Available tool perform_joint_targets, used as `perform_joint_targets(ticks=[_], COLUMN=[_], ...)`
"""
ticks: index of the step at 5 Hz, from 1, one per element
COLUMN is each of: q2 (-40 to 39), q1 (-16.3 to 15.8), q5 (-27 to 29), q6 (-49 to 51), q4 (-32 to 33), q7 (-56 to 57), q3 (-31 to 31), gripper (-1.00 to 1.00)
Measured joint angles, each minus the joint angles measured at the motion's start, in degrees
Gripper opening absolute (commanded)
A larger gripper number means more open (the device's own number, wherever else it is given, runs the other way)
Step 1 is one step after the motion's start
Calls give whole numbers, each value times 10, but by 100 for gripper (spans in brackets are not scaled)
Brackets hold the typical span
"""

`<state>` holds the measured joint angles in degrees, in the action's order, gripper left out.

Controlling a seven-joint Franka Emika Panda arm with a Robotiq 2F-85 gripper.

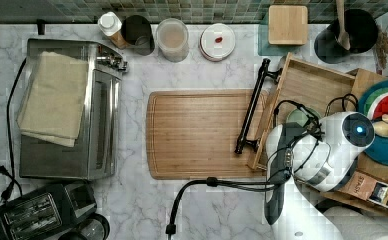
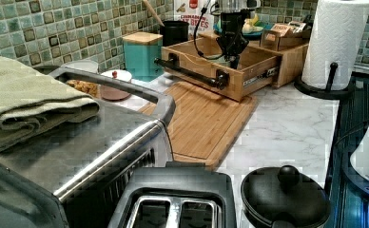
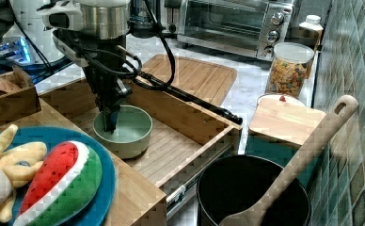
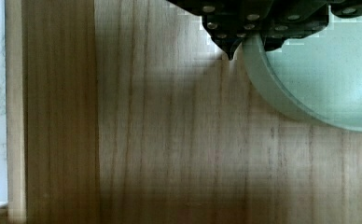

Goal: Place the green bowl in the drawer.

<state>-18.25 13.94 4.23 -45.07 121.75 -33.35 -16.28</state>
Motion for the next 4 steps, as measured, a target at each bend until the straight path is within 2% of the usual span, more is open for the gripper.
perform_joint_targets(ticks=[4], q2=[-11], q1=[0], q5=[1], q6=[14], q4=[-3], q7=[-14], q3=[-2], gripper=[100])
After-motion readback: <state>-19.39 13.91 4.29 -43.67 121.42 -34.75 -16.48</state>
